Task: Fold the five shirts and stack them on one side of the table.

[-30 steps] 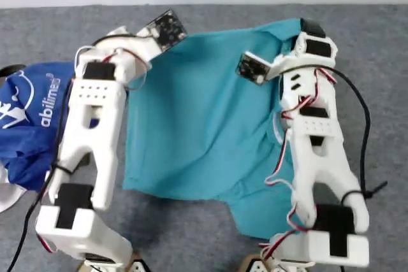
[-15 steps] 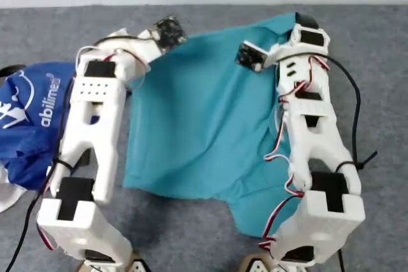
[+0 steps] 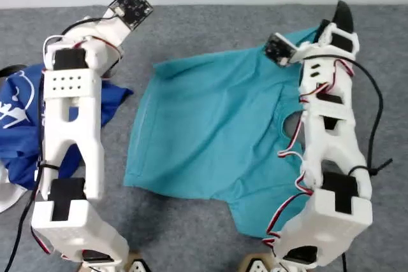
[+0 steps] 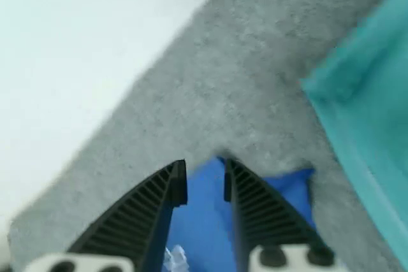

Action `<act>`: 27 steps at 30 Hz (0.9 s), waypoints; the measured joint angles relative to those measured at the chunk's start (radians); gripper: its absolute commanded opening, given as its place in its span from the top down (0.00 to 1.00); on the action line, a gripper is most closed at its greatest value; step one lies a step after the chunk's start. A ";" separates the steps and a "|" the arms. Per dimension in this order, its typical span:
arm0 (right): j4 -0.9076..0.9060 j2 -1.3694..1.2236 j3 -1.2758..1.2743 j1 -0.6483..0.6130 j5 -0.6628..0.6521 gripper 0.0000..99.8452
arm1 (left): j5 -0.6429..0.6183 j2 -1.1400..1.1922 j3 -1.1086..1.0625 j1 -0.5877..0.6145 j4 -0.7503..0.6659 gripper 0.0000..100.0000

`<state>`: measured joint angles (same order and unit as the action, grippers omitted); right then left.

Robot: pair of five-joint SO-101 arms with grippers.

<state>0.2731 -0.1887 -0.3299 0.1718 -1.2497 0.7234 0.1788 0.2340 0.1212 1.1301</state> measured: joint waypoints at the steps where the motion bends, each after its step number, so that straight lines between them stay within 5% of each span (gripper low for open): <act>1: -0.072 0.023 0.000 0.009 0.011 0.88 | 0.000 0.000 0.018 -0.005 0.061 0.89; 8: -0.667 0.199 0.000 0.017 0.104 0.84 | -0.003 0.000 0.110 -0.018 0.365 0.89; 16: -1.066 0.203 0.020 0.017 0.224 0.79 | -0.003 0.000 0.114 -0.025 0.479 0.89; 27: -1.809 0.183 0.394 -0.008 0.479 0.79 | -0.028 -0.014 0.114 -0.025 0.597 0.89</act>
<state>-1.5359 -0.0061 0.0644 0.1642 -0.7710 0.6958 0.1649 0.3475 0.0967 1.7269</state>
